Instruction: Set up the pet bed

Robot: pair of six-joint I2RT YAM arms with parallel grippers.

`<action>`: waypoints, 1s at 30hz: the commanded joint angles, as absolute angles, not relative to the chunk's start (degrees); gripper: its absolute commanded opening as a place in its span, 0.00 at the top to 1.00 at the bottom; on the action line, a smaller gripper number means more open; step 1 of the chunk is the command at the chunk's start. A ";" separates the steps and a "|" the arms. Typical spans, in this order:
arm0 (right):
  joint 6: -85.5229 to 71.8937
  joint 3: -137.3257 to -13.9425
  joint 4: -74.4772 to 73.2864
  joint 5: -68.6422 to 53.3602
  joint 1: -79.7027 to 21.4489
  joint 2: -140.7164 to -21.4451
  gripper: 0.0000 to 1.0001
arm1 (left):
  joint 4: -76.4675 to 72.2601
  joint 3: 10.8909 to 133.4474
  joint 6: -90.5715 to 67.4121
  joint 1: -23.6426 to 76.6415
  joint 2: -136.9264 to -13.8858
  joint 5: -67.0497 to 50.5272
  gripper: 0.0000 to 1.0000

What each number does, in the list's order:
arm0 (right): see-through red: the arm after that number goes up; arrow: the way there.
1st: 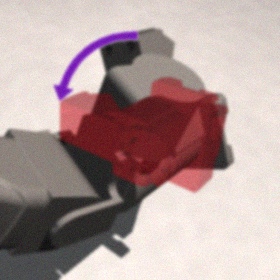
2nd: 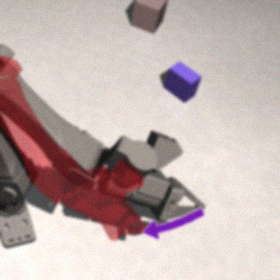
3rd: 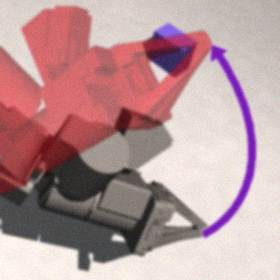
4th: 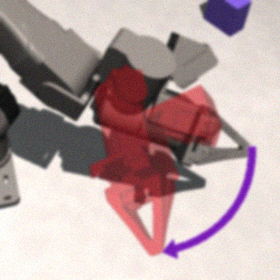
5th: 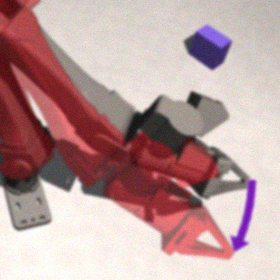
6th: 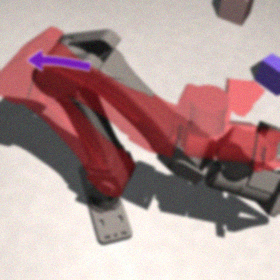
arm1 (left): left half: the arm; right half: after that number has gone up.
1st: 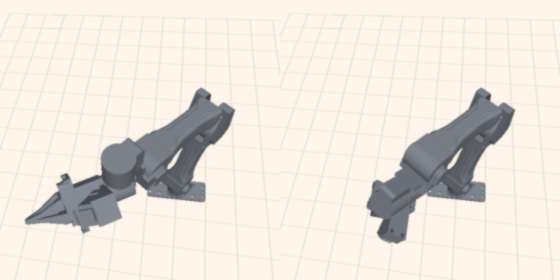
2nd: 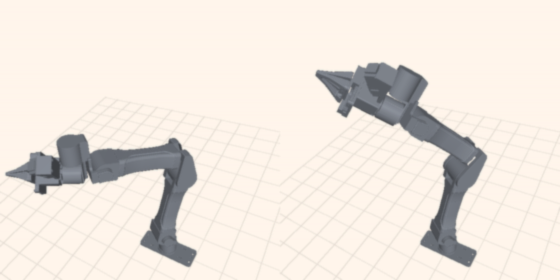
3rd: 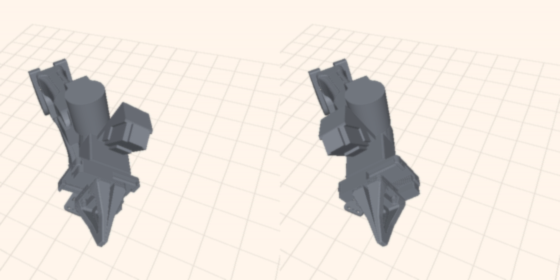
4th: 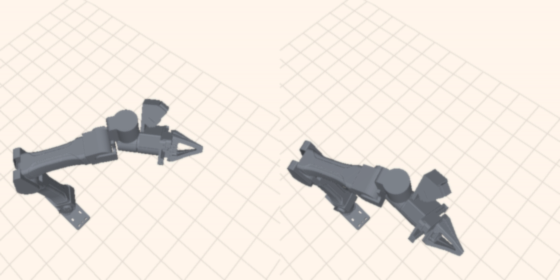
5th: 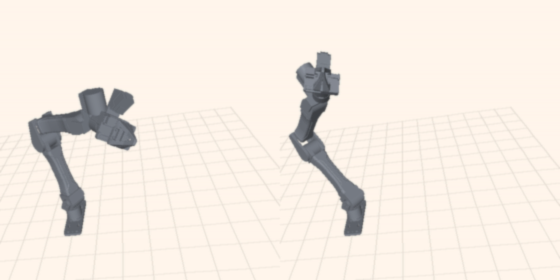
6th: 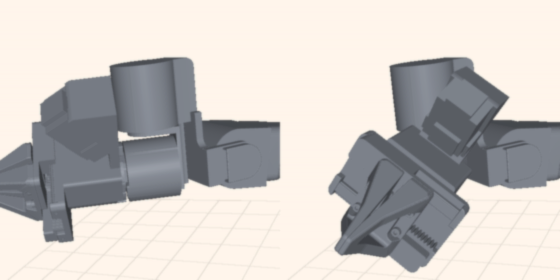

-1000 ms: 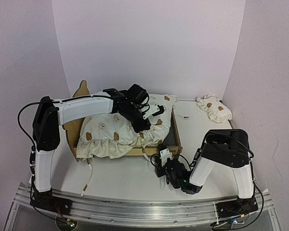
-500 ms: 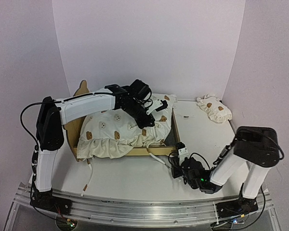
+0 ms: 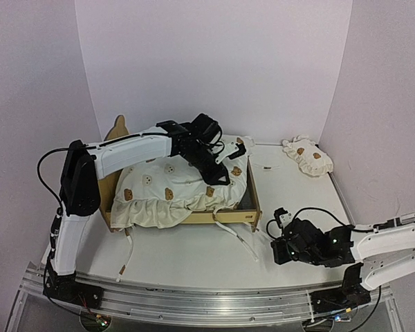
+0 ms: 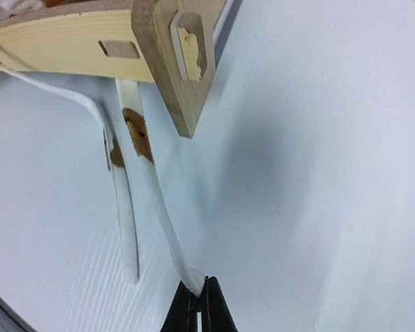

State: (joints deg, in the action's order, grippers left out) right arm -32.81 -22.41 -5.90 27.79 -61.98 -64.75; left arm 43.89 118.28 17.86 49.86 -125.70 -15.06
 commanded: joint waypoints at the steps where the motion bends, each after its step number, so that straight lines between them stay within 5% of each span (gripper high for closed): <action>1: -36.75 -30.28 -32.61 20.19 -60.90 -59.22 1.00 | 46.55 123.55 19.98 50.89 -124.70 -19.07 0.52; 4: -36.34 -35.37 -41.46 15.51 -59.06 -57.01 1.00 | 49.35 124.11 22.48 51.36 -122.69 -20.62 0.36; 8: -32.41 -42.14 -48.54 3.72 -55.95 -57.16 1.00 | 53.04 123.19 25.64 52.13 -119.44 -22.67 0.31; 16: -26.20 -46.73 -41.88 -20.84 -55.69 -64.92 1.00 | 51.69 110.24 28.58 52.42 -109.42 -28.97 0.33; 23: -30.66 -44.88 -25.27 -22.77 -55.75 -75.61 1.00 | 36.21 86.14 26.33 56.40 -104.07 -22.60 0.44; 30: -39.56 -41.64 -7.39 -20.07 -56.82 -83.29 1.00 | 20.35 73.26 23.17 58.95 -101.94 -31.11 0.47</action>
